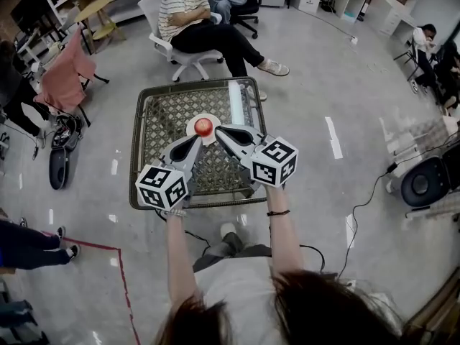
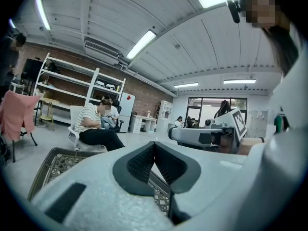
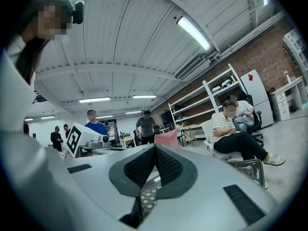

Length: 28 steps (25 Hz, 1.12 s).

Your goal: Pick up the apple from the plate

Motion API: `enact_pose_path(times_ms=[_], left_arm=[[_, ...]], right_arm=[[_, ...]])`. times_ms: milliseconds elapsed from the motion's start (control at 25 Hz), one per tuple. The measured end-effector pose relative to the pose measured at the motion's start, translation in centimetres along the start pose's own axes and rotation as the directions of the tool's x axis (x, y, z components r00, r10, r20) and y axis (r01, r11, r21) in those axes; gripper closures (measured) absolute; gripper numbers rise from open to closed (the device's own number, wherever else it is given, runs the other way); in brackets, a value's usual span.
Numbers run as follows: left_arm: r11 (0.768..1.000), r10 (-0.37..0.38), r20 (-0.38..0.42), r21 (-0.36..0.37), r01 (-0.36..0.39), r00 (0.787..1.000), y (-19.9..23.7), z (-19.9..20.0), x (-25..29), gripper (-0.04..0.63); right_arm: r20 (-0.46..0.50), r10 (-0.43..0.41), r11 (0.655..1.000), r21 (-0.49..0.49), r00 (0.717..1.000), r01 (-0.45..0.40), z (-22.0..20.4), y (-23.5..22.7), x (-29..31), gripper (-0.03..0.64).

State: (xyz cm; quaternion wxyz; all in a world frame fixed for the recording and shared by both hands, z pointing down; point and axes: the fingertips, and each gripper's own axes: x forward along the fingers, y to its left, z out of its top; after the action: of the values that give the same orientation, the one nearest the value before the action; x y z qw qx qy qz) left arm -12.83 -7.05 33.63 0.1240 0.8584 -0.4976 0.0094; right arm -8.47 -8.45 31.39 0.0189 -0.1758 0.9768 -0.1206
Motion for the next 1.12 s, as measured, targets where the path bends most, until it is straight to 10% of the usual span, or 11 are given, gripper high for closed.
enact_pose_path(times_ms=[1120], left_arm=[[0.991,0.052,-0.08,-0.121,-0.061,0.995,6.5,-4.2,4.9,0.584]], right_arm=[[-0.101,-0.003,0.994,0.108,0.995,0.014,-4.0,-7.2,5.3,0.607]])
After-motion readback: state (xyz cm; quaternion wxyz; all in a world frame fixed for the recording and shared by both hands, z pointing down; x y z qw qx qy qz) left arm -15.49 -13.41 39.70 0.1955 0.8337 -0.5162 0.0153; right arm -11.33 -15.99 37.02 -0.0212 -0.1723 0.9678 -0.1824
